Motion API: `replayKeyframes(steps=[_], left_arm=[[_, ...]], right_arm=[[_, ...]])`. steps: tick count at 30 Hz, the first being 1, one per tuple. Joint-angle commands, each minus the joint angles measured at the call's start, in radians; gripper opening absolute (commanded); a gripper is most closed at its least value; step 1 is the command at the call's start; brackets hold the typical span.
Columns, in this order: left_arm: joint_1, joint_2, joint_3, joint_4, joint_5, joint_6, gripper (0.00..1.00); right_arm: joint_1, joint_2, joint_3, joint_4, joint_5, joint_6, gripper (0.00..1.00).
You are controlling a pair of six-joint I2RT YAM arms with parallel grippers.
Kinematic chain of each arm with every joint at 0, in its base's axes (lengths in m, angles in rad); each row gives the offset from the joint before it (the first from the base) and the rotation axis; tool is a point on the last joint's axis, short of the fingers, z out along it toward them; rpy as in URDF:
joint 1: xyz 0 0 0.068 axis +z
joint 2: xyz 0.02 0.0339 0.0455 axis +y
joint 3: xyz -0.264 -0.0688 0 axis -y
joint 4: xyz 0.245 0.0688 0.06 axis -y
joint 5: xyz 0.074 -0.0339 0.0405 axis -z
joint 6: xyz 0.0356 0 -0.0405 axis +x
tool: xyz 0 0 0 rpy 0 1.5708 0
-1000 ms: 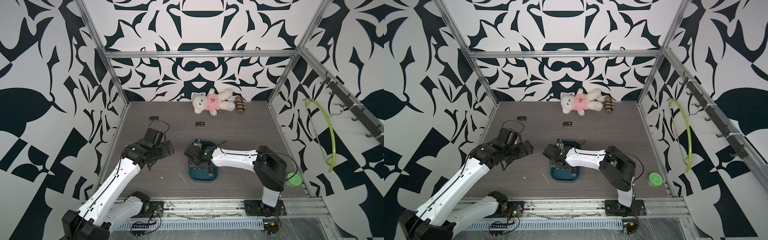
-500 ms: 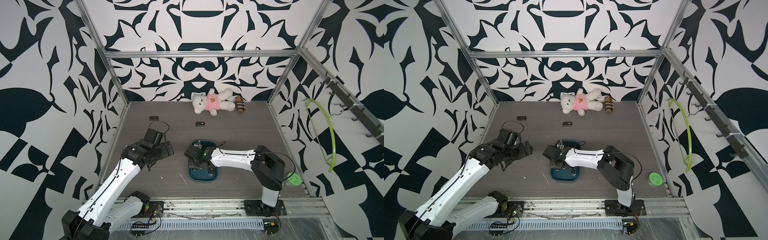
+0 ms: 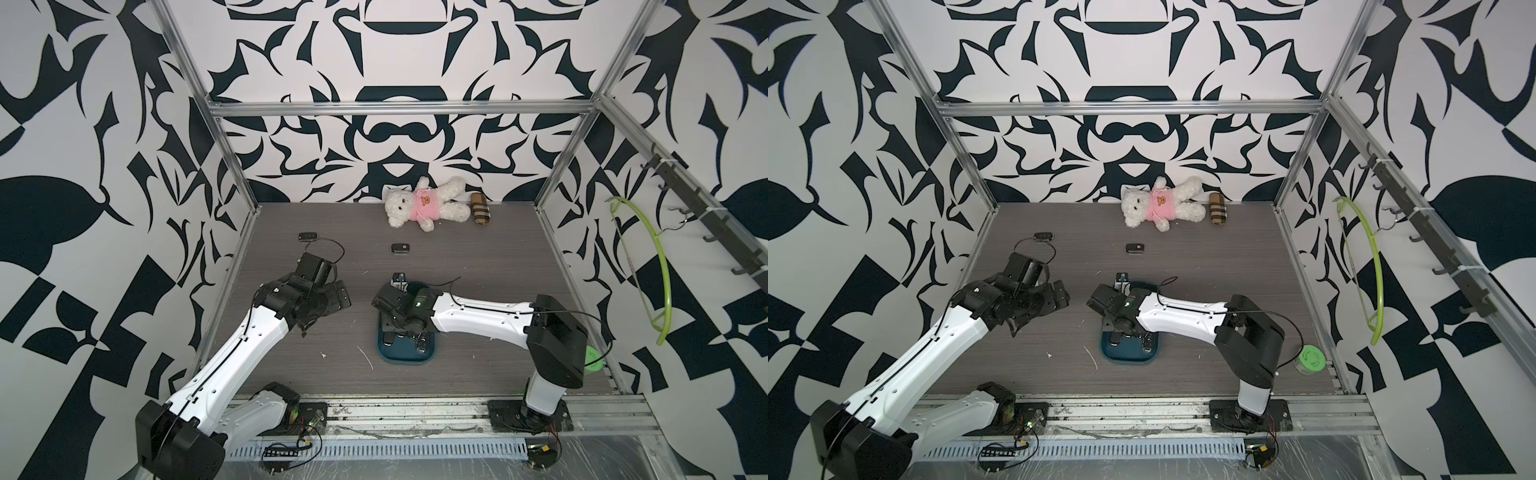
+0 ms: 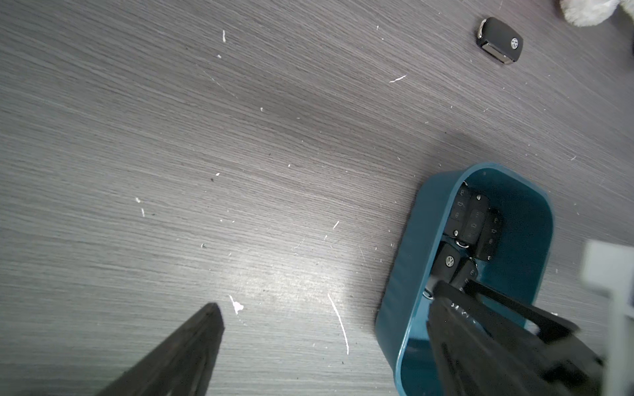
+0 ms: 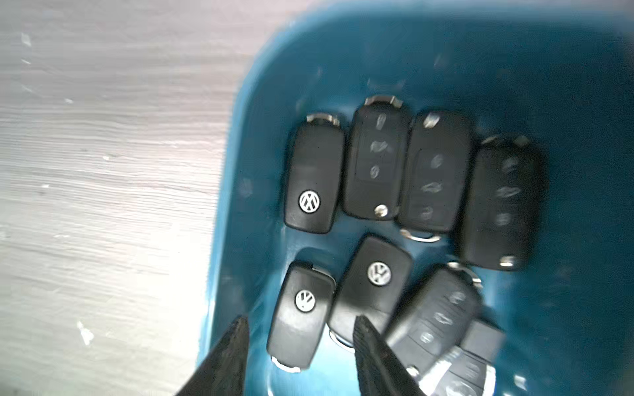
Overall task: Place the car key into the storage box
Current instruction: Place the car key in the storage box, then pick up the car key from the center of the board.
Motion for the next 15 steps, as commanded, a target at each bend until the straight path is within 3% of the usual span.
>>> replayKeyframes(steps=[1,11,13,15], left_arm=[[0.005,0.043,0.058,0.029,-0.007,0.027,0.99],[0.027,0.219,0.187,0.132,-0.066,0.108,0.99],[0.047,0.254,0.212,0.148,-0.043,0.112,0.99],[0.058,0.283,0.234,0.156,-0.011,0.115,0.99]], right_arm=[[-0.021,-0.074,0.058,-0.077,0.075,-0.066,0.54],[-0.219,-0.085,0.167,-0.075,0.042,-0.234,0.86],[-0.259,-0.05,0.2,-0.067,0.024,-0.27,1.0],[-0.295,-0.005,0.242,-0.063,0.004,-0.307,0.99]])
